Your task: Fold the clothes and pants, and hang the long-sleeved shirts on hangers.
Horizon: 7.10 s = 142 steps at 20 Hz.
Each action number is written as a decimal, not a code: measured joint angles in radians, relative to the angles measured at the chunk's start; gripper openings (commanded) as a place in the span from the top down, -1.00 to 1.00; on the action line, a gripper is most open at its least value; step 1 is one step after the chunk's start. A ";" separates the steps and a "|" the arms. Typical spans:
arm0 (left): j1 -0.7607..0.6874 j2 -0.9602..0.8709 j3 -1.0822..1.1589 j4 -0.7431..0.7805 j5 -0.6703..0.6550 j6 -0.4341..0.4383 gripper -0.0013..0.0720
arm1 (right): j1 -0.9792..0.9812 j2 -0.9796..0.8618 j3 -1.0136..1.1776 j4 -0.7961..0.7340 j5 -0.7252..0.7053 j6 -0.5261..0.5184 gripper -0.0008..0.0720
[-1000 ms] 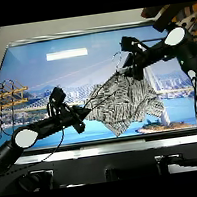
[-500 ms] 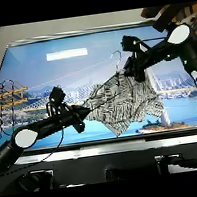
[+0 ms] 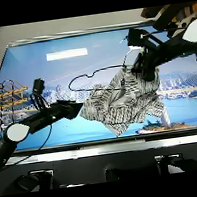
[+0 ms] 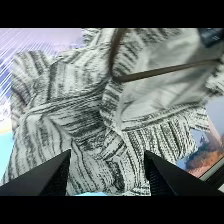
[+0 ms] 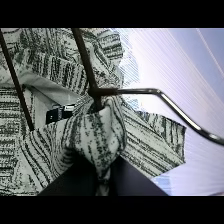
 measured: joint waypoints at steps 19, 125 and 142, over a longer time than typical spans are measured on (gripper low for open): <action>-0.231 -0.640 0.281 -0.249 0.176 -0.050 0.38 | 0.000 0.053 0.000 -0.098 0.054 0.309 0.90; 0.151 -0.496 0.637 0.205 -0.611 0.727 0.73 | 0.370 -0.008 -0.003 -0.240 -0.107 0.247 0.90; 0.183 -0.442 0.637 0.167 -0.626 0.787 0.91 | -0.026 0.134 -0.003 -0.227 -0.093 0.315 -0.78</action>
